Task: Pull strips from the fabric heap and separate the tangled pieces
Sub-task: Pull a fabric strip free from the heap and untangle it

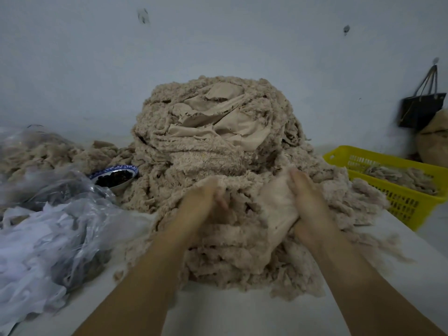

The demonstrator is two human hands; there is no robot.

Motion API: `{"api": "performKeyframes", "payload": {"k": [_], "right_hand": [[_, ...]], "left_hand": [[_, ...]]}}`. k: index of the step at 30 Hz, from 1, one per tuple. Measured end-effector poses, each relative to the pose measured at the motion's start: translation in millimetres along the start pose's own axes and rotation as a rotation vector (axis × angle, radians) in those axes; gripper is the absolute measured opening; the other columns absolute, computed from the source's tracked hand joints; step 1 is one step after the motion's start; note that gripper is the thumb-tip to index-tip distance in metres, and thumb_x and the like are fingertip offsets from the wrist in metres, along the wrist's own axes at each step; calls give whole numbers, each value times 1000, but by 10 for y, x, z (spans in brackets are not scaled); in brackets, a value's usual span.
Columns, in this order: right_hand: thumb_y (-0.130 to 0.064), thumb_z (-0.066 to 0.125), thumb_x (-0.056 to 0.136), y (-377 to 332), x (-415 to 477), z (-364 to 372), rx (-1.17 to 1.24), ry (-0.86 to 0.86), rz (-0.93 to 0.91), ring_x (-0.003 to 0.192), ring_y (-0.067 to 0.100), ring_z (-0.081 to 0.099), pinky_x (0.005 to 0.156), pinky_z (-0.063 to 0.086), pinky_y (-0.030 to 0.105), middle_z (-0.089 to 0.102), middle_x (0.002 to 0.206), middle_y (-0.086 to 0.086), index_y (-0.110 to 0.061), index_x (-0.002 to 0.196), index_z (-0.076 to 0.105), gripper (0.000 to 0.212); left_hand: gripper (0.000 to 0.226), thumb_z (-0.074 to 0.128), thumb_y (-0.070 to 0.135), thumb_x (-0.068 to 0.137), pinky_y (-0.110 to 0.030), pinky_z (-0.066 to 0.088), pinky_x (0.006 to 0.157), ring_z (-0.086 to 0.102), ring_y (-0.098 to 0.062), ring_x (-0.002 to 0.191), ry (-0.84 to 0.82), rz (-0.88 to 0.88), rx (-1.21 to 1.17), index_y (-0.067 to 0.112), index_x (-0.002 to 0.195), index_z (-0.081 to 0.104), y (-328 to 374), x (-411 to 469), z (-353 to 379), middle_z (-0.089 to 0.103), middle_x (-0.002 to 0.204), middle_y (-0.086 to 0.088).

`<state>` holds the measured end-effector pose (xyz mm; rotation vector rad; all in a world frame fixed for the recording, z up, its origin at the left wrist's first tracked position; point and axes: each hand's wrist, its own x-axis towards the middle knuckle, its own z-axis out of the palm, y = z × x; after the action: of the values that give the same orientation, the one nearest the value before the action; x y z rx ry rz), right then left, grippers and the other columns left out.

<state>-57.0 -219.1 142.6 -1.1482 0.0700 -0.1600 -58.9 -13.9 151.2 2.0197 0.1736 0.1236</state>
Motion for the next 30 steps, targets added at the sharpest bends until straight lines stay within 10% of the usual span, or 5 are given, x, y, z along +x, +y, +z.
{"api": "performKeyframes", "payload": {"k": [4, 12, 17, 24, 30], "right_hand": [[-41, 56, 99, -29, -53, 124, -97, -120, -103, 79, 6, 72, 58, 55, 20, 76, 86, -13, -45, 79, 75, 28], [-37, 56, 100, 42, -108, 121, -67, -167, -154, 89, 8, 73, 64, 55, 18, 77, 95, -8, -43, 86, 76, 26], [-35, 52, 103, 130, -99, 56, -126, -171, -142, 87, 9, 73, 66, 58, 23, 77, 94, -8, -39, 85, 74, 28], [-65, 59, 87, 127, -99, 74, -180, -287, 9, 109, 19, 69, 99, 53, 44, 74, 116, 1, -28, 117, 71, 50], [-49, 61, 94, 36, 13, 192, -130, -9, -137, 86, 13, 73, 73, 57, 32, 76, 92, -2, -25, 96, 68, 26]], "left_hand": [[35, 53, 31, 103, -37, 50, 85, 58, -16, 90, 63, 317, 362, 14, 77, 69, 33, 18, 194, 59, 107, -2], [81, 56, 80, 68, -29, 60, 70, 70, -19, 86, -529, -240, -668, 13, 111, 74, 167, -241, 331, 73, 99, -8], [35, 71, 19, 80, -33, 55, 76, 69, -19, 84, -322, -158, -998, 10, 113, 71, 185, -164, 349, 71, 95, -8], [22, 60, 17, 97, -25, 54, 57, 69, -10, 71, -217, 41, -924, 13, 114, 73, 175, -193, 307, 74, 91, -3], [23, 59, 19, 98, -18, 52, 56, 67, -4, 68, -131, 141, -885, 22, 90, 80, 205, -280, 348, 75, 83, 5]]}}
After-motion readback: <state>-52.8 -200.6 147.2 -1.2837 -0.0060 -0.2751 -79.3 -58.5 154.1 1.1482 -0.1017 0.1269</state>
